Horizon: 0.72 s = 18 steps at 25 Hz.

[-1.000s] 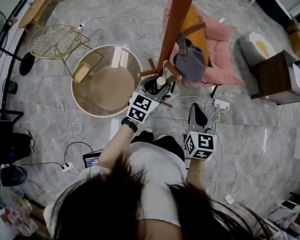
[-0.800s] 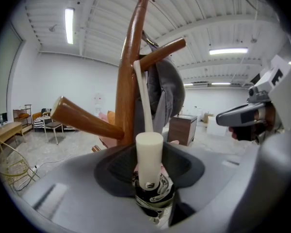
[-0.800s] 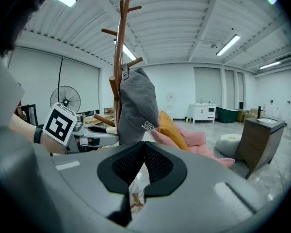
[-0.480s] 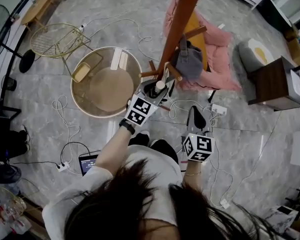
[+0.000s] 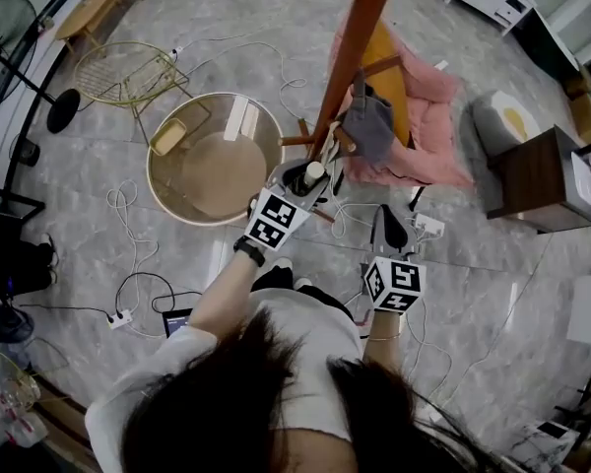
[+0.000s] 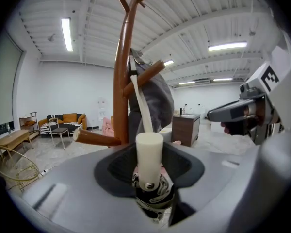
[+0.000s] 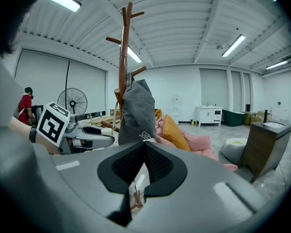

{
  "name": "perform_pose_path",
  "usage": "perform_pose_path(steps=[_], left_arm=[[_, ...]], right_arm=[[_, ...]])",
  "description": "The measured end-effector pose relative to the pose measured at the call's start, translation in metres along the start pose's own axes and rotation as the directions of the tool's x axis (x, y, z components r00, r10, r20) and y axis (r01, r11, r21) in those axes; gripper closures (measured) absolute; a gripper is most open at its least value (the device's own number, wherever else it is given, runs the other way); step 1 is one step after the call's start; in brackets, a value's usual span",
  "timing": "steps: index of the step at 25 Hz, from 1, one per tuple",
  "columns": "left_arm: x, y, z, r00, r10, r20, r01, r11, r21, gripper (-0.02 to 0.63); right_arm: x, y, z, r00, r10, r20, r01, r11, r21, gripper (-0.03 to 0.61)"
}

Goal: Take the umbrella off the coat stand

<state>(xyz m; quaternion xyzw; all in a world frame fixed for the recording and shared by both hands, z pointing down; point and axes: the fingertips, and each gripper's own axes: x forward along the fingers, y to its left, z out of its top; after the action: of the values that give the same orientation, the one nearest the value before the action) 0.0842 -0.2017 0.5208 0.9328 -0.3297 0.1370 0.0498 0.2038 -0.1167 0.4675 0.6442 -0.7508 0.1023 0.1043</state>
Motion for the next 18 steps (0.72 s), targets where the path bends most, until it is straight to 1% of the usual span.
perform_pose_path(steps=[6,18], left_arm=[[-0.014,-0.008,0.017,0.999,0.034,0.033,-0.033,0.999,-0.015,0.41],[-0.046,-0.022,0.047,0.991,0.097,0.088,-0.099,0.995,0.019,0.41]], right_arm=[[-0.011,-0.003,0.005,1.0,0.028,0.012,-0.028,1.0,-0.003,0.575],[-0.028,-0.01,0.017,0.995,0.07,0.068,-0.07,0.998,-0.012,0.575]])
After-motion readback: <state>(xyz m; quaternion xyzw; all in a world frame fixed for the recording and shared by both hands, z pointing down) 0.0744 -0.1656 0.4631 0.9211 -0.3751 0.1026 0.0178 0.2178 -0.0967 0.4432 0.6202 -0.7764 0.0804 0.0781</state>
